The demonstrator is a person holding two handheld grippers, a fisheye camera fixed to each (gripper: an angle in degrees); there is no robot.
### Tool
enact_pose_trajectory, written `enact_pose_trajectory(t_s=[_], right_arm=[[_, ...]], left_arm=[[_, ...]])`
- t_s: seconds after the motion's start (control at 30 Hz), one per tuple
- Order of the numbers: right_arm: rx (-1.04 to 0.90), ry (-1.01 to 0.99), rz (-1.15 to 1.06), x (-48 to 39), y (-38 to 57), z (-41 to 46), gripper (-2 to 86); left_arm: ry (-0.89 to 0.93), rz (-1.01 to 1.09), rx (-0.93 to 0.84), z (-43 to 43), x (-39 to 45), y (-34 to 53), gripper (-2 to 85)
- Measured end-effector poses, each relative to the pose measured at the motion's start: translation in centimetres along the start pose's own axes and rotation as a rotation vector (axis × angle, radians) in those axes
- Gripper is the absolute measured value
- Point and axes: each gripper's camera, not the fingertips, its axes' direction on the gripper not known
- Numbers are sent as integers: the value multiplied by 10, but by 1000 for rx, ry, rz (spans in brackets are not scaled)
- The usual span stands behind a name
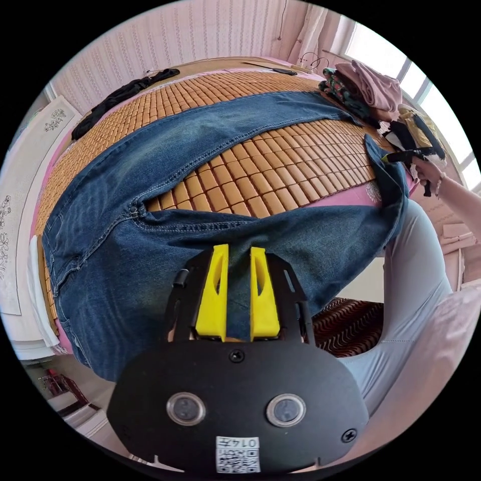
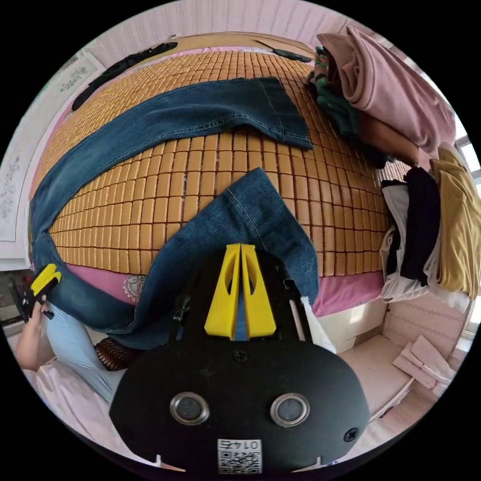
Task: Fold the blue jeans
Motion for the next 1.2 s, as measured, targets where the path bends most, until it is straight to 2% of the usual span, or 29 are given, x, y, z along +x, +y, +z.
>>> enact_pose_trajectory(t_s=[0.1,0.13,0.2,0.27,0.33,0.37,0.43,0.5,0.57,0.63,0.8,0.87,0.93,1.03,1.1,1.2], right_arm=[[89,-223,-23,9,4,-46,27],[100,-245,-22,8,4,-53,48],[97,-251,11,2,-4,-65,178],[7,-211,11,-7,-15,-53,201],[-124,-127,-10,-17,-20,-26,194],[-62,-8,-55,-25,-15,-34,173],[-70,-16,-30,-18,-19,-47,129],[-65,-39,-32,-1,-26,-78,25],[-65,-139,-33,17,-33,-105,15],[11,-221,-6,36,-40,-150,12],[596,-579,-126,91,-26,-370,5],[696,-587,-130,110,-6,-416,4],[752,-624,-91,139,14,-431,4],[682,-650,58,198,31,-405,5],[514,-556,234,239,36,-352,9],[275,-545,466,289,42,-275,12]], left_arm=[[27,-29,-7,-8,1,0,-5],[17,-11,1,-15,4,1,-8],[11,11,20,-27,8,5,-9],[16,26,41,-44,11,12,-9],[10,34,52,-54,14,16,-10],[5,39,56,-60,16,18,-10],[18,6,75,-72,15,21,-10],[39,-28,99,-85,10,23,-10],[44,-28,126,-104,4,23,-10],[16,-36,169,-124,-1,23,-10],[-78,-105,342,-200,-24,30,-10],[-24,-105,455,-233,-32,35,-10],[72,-96,461,-239,-36,32,-10],[153,-103,408,-215,-29,22,-10],[177,-108,348,-187,-19,14,-9],[204,-128,216,-136,-5,2,-9]])
